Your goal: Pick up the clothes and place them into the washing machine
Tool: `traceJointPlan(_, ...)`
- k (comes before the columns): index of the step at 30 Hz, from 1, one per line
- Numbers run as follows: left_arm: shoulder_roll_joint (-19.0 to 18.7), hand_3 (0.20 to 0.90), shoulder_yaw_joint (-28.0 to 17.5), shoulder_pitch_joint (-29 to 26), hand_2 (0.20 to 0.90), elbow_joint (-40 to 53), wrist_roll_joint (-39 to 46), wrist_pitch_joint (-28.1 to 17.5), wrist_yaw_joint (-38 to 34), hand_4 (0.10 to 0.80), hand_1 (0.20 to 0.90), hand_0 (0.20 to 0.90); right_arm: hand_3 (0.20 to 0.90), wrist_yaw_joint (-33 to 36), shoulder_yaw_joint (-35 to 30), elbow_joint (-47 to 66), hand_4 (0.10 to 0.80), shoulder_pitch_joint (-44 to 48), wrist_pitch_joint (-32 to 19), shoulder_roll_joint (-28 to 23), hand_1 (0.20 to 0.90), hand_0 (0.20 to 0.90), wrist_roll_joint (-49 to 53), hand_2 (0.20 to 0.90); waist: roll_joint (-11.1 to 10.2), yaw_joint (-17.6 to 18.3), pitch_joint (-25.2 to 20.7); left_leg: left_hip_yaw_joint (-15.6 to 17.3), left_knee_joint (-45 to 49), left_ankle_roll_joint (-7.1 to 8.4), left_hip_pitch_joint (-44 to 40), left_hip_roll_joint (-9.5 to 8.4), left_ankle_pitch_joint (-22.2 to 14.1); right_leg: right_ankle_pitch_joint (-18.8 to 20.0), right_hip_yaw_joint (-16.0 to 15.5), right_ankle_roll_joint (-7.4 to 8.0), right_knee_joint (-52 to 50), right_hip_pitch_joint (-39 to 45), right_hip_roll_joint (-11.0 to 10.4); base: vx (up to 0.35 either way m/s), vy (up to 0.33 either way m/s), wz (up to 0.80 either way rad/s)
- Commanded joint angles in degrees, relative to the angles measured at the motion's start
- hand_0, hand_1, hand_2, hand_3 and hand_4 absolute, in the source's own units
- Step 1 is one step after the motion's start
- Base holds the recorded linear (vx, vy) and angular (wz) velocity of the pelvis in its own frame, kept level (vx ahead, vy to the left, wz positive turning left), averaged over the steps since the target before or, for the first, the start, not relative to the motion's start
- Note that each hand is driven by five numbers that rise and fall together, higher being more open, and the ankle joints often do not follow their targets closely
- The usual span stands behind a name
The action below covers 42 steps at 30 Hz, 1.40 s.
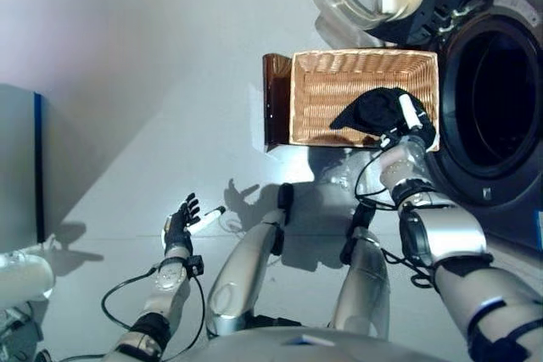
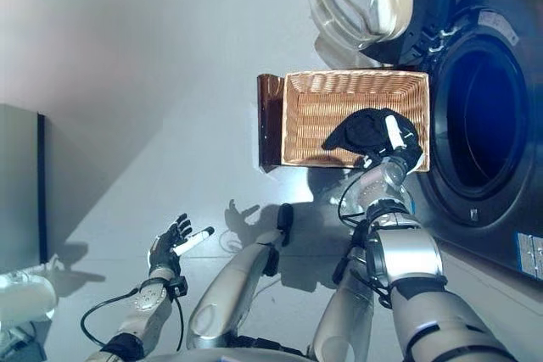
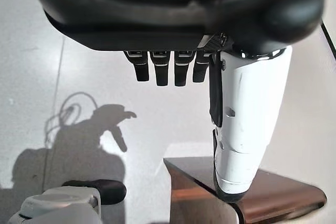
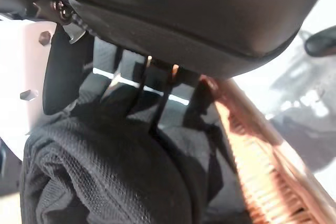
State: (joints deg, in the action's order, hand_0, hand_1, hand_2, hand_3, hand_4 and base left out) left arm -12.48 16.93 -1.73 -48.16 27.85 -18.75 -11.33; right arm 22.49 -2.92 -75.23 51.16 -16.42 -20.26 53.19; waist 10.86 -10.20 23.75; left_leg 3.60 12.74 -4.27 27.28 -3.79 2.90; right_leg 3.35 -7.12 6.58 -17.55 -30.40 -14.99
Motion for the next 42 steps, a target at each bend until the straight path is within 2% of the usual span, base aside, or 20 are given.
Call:
traceJointPlan(1, -1.0, 0.9, 0.1, 3.3, 0.9, -1.1, 1.0, -1.9, -0.5, 0.8, 0.9, 0.9, 0.2, -0.7, 2.2, 3.1, 0.3, 0.7, -3.8, -6.7, 0.2, 0.2, -4.9, 0.2, 1.8, -0.2, -3.4, -1.2, 0.3, 4.12, 4.2, -0.66, -0.3, -5.2, -1.2, -2.67, -1.0, 1.1, 2.1, -0.009, -0.002, -0.12)
traceJointPlan(2, -0.9, 0.9, 0.2, 3.4, 0.9, -0.9, 0.9, -2.0, -0.5, 0.8, 0.9, 0.9, 0.9, -0.3, 2.9, 2.2, 0.8, 1.0, -3.0, -7.1, 0.9, 0.9, -6.8, 0.9, 1.9, -0.2, -3.4, -1.2, 0.3, 4.12, 4.3, -0.64, -0.3, -5.1, -1.2, -2.71, -0.9, 1.0, 2.0, 0.0, 0.0, 0.0)
traceJointPlan(3, -1.2, 0.9, 0.3, 3.0, 0.9, -1.2, 0.3, -1.7, -0.9, 0.8, 0.9, 0.9, 0.9, 0.6, 6.0, -1.3, 0.8, 2.7, -0.8, -8.2, 0.9, 0.9, -11.9, 0.9, 1.8, -0.3, -3.3, -1.2, 0.5, 4.12, 4.5, -0.52, -0.3, -5.1, -1.1, -2.85, -1.2, 0.6, 2.2, 0.0, 0.0, 0.0)
traceJointPlan(4, -1.1, 0.9, 0.3, 2.9, 0.9, -1.2, 0.2, -1.7, -0.9, 0.8, 0.9, 0.9, 0.9, 0.6, 6.1, -1.4, 0.8, 2.9, -0.8, -8.2, 0.9, 0.9, -11.9, 0.9, 1.8, -0.2, -3.3, -1.2, 0.4, 4.12, 4.6, -0.5, -0.2, -4.9, -1.1, -2.86, -1.1, 0.6, 2.2, 0.071, -0.049, -0.01)
traceJointPlan(5, -1.2, 0.9, 0.5, 3.1, 0.9, -1.0, -0.1, -1.8, -1.2, 0.8, 0.9, 0.9, 0.9, 1.4, 8.7, -3.5, 0.8, 4.8, 0.8, -8.7, 0.9, 0.9, -16.5, 0.9, 1.3, -0.4, -3.5, -1.7, 0.5, 4.51, 4.0, -0.58, -1.7, -6.3, -0.6, -2.52, -1.5, 0.8, 2.3, 0.07, -0.042, -0.01)
traceJointPlan(6, -1.5, 0.9, 0.4, 3.2, 0.9, -0.8, -0.6, -1.8, -1.5, 0.8, 0.9, 0.9, 0.9, 2.8, 10.6, -5.4, 0.8, 6.5, 1.8, -9.6, 0.9, 0.9, -19.7, 0.9, 1.3, -0.5, -3.4, -1.7, 0.5, 4.53, 4.1, -0.53, -1.7, -6.3, -0.7, -2.57, -1.6, 0.7, 2.3, 0.058, -0.058, -0.01)
traceJointPlan(7, -1.5, 0.9, 0.5, 3.3, 0.9, -0.5, -0.8, -2.0, -1.8, 0.8, 0.9, 0.9, 0.9, 3.1, 11.9, -5.6, 0.8, 7.7, 2.3, -9.2, 0.9, 0.9, -21.4, 0.9, 1.1, -0.5, -3.0, -1.7, 0.5, 4.58, 4.3, -0.47, -1.6, -6.3, -0.7, -2.62, -1.8, 0.4, 2.4, -0.04, -0.029, 0.01)
traceJointPlan(9, -2.2, 0.9, 0.2, 3.5, 0.9, -0.3, -1.7, -2.1, -2.4, 0.8, 0.9, 0.9, 0.9, 5.8, 18.8, -8.1, 0.8, 10.6, 5.6, -10.1, 0.9, 0.9, -33.1, 0.9, 0.7, -0.7, -2.6, -1.8, 0.7, 4.67, 4.6, -0.41, -1.3, -6.2, -0.8, -2.8, -2.0, 0.1, 2.5, -0.084, -0.013, 0.02)
traceJointPlan(10, -2.1, 0.9, 0.1, 3.4, 0.9, -0.2, -1.7, -2.1, -2.4, 0.8, 0.9, 0.9, 0.9, 5.9, 18.9, -8.2, 0.8, 10.9, 5.6, -10.1, 0.9, 0.9, -33.2, 0.9, 1.0, -0.6, -2.2, -1.4, 0.6, 4.33, 5.3, -0.23, 0.2, -4.6, -1.3, -3.23, -1.7, -0.4, 2.5, -0.031, -0.029, 0.01)
traceJointPlan(11, -2.3, 0.9, -0.1, 3.6, 0.9, 0.4, -2.0, -2.4, -2.9, 0.8, 0.9, 0.9, 0.9, 6.9, 20.8, -7.6, 0.8, 11.2, 6.1, -9.5, 0.9, 0.9, -36.3, 0.9, 0.5, -0.6, -2.0, -1.8, 1.2, 4.74, 5.0, -0.34, -1.4, -6.3, -0.9, -2.88, -2.3, 0.0, 2.5, -0.043, -0.029, 0.0)
traceJointPlan(12, -2.9, 0.9, -0.9, 3.7, 0.9, 0.7, -2.7, -2.8, -3.5, 0.8, 0.9, 0.9, 0.9, 8.5, 26.9, -6.1, 0.8, 11.8, 8.7, -9.6, 0.9, 0.9, -46.7, 0.9, 0.1, -0.6, -1.4, -1.9, 1.7, 4.8, 5.6, -0.31, -1.3, -6.2, -1.2, -3.01, -2.8, -0.4, 2.6, 0.043, -0.065, 0.02)
traceJointPlan(13, -3.2, 0.9, -1.0, 3.7, 0.9, 1.0, -3.0, -3.1, -3.9, 0.8, 0.9, 0.9, 0.9, 8.5, 29.3, -4.9, 0.8, 11.8, 9.5, -9.6, 0.9, 0.9, -50.3, 0.9, -0.3, -0.6, -0.9, -2.0, 2.1, 4.87, 6.0, -0.29, -1.2, -6.2, -1.4, -3.12, -3.1, -0.7, 2.6, -0.039, -0.029, 0.03)
traceJointPlan(17, -3.8, 0.9, -1.1, 3.1, 0.9, 2.3, -3.7, -3.8, -5.1, 0.8, 0.9, 0.9, 0.9, 10.4, 32.9, -4.8, 0.8, 13.2, 11.2, -8.9, 0.9, 0.9, -56.6, 0.9, -1.4, -0.8, 0.0, -2.6, 3.7, 4.95, 7.6, -0.35, -1.5, -6.4, -2.0, -3.24, -4.2, -1.6, 2.5, -0.016, -0.041, 0.12)
traceJointPlan(28, -4.2, 0.9, -1.0, -0.1, 0.9, 5.2, -2.9, -4.5, -7.5, 0.8, 0.9, 0.9, 0.9, 11.4, 37.8, -8.2, 0.8, 18.6, 14.2, -8.2, 0.9, 0.9, -62.7, 0.9, -2.9, -1.6, 2.0, -3.2, 6.7, 5.16, 12.0, -0.51, -2.0, -7.8, -3.1, -3.7, -8.0, -5.0, 2.1, -0.013, -0.013, 0.1)
traceJointPlan(36, -4.1, 0.9, 0.0, -1.1, 0.9, 8.1, -3.3, -3.7, -8.6, 0.8, 0.9, 0.9, 0.9, 11.6, 38.2, -12.9, 0.8, 20.8, 17.3, -11.1, 0.9, 0.9, -65.0, 0.9, -1.7, -2.2, 3.2, -3.2, 11.1, 5.0, 16.3, -1.06, -3.4, -10.3, -3.1, -4.52, -13.7, -9.0, 1.3, -0.005, -0.002, 0.11)
traceJointPlan(42, -3.6, 0.9, -0.2, -0.9, 0.9, 11.1, -3.5, -3.5, -9.4, 0.8, 0.9, 0.9, 0.9, 9.9, 38.0, -15.3, 0.8, 19.9, 19.2, -12.5, 0.9, 0.9, -67.1, 0.9, 0.4, -2.0, 4.0, -2.5, 13.5, 4.59, 18.5, -1.33, -4.4, -11.6, -1.8, -5.02, -17.9, -12.3, 0.9, -0.004, 0.013, 0.0)
